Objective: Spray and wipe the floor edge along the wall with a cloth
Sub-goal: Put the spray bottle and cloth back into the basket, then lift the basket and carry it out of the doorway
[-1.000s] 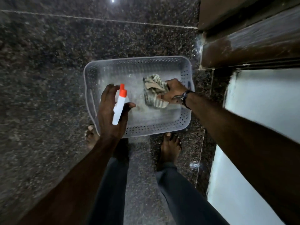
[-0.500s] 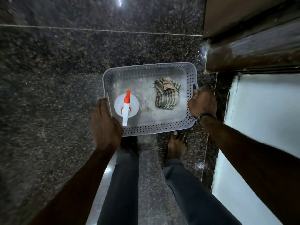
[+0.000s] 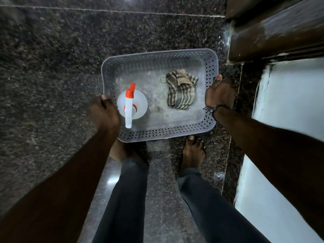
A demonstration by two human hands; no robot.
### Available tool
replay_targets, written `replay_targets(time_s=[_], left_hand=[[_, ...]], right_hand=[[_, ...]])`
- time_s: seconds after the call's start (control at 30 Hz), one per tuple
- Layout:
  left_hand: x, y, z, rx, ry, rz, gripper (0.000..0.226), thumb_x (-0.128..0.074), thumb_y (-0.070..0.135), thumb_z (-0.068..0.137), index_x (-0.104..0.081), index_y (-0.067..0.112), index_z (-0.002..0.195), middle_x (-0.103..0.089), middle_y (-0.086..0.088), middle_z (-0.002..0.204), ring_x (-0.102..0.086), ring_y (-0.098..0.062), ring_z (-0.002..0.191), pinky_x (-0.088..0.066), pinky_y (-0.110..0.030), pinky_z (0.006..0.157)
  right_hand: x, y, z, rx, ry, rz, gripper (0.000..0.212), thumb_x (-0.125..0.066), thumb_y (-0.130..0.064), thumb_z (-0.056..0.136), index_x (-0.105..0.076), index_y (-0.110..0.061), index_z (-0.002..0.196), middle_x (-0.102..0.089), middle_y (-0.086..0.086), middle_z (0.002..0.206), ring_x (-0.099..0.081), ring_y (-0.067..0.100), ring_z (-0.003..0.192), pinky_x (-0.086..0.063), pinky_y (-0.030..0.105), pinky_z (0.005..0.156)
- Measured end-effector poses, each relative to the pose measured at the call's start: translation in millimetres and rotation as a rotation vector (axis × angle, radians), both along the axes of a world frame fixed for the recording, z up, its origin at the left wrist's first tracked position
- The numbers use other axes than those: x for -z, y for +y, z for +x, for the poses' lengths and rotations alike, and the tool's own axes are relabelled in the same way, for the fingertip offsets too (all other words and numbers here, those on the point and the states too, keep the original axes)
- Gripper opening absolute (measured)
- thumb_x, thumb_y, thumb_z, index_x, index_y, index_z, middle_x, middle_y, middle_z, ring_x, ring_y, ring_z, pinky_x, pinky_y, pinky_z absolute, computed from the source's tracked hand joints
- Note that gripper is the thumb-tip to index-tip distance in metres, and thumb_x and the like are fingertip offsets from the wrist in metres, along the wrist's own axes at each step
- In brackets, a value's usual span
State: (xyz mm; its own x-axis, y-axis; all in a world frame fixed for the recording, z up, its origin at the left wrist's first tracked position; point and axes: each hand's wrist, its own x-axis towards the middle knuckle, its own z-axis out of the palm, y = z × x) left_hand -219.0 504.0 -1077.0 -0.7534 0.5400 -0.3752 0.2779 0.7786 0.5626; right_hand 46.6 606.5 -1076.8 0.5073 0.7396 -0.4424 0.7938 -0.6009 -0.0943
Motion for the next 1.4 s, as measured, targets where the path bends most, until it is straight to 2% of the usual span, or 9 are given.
replay_targets(time_s=[0.13,0.3,0.37,0.53,0.63,0.73,1.0,1.17,1.4], left_hand=[[8,5,7,-0.11,-0.036,-0.015,0.036,-0.037,0.02,0.098,-0.061,-0.005,0.09,-0.057,-0.012,0.08,-0.051,-0.017,0.077,-0.03,-0.024,0.06],[-3,4,4,-0.152,-0.071,0.005,0.038,-0.039,0.025,0.092,-0.063,-0.003,0.081,-0.066,-0.028,0.084,-0.064,-0.037,0.079,-0.047,-0.044,0.067],[-29,7,6,-0.161,-0.082,-0.039,0.037,-0.04,0.022,0.095,-0.064,-0.004,0.086,-0.066,-0.025,0.086,-0.064,-0.037,0.083,-0.046,-0.042,0.068],[-148,25,1,-0.092,-0.034,-0.09,0.04,-0.039,0.022,0.099,-0.064,-0.01,0.099,-0.065,-0.033,0.098,-0.063,-0.04,0.093,-0.039,-0.04,0.067],[-247,33,-11,-0.032,-0.035,-0.099,0.044,-0.039,0.023,0.099,-0.061,-0.014,0.092,-0.063,-0.038,0.093,-0.062,-0.043,0.087,-0.031,-0.038,0.061],[-347,45,-25,0.015,0.003,-0.034,0.041,-0.04,0.021,0.098,-0.06,-0.013,0.088,-0.061,-0.04,0.089,-0.06,-0.048,0.084,-0.037,-0.047,0.065],[-583,40,-31,0.077,0.057,0.117,0.047,-0.035,0.03,0.092,-0.063,-0.007,0.083,-0.064,-0.035,0.088,-0.061,-0.046,0.083,-0.044,-0.049,0.07],[-673,23,-22,0.09,0.119,0.141,0.044,-0.039,0.026,0.096,-0.065,-0.009,0.091,-0.064,-0.036,0.095,-0.06,-0.048,0.091,-0.045,-0.048,0.078],[-712,11,-17,-0.006,0.095,0.141,0.037,-0.043,0.019,0.096,-0.066,-0.009,0.103,-0.064,-0.036,0.104,-0.059,-0.048,0.101,-0.045,-0.047,0.087]], right_hand=[[2,-3,0,-0.079,-0.016,0.021,0.037,-0.036,-0.027,0.1,-0.049,-0.001,0.12,-0.062,0.024,0.119,-0.06,0.04,0.107,-0.047,0.038,0.079],[-22,3,-2,-0.049,0.033,0.074,0.042,-0.031,-0.034,0.101,-0.055,-0.004,0.117,-0.064,0.022,0.118,-0.06,0.04,0.107,-0.049,0.039,0.082],[-48,7,-5,-0.05,0.042,0.069,0.044,-0.03,-0.035,0.101,-0.058,-0.005,0.115,-0.064,0.021,0.118,-0.06,0.039,0.108,-0.049,0.04,0.085],[-156,20,-14,-0.004,0.107,0.078,0.04,-0.031,-0.034,0.1,-0.056,-0.006,0.114,-0.065,0.021,0.114,-0.062,0.04,0.104,-0.049,0.038,0.08],[-254,22,-23,0.033,0.161,0.061,0.041,-0.031,-0.034,0.101,-0.055,-0.005,0.116,-0.064,0.024,0.116,-0.059,0.043,0.105,-0.049,0.043,0.085],[-352,20,-30,0.05,0.212,0.091,0.041,-0.03,-0.034,0.101,-0.055,-0.003,0.115,-0.063,0.025,0.117,-0.058,0.045,0.106,-0.048,0.045,0.085],[-589,4,-35,0.068,0.276,0.219,0.05,-0.029,-0.03,0.102,-0.063,0.007,0.108,-0.063,0.031,0.114,-0.06,0.045,0.104,-0.049,0.043,0.082],[-674,-9,-25,0.106,0.344,0.255,0.049,-0.031,-0.031,0.101,-0.062,0.005,0.113,-0.062,0.029,0.118,-0.058,0.043,0.108,-0.047,0.041,0.086],[-715,-11,-14,0.075,0.431,0.289,0.053,-0.032,-0.033,0.101,-0.066,0.007,0.105,-0.064,0.031,0.11,-0.059,0.043,0.099,-0.047,0.04,0.082]])
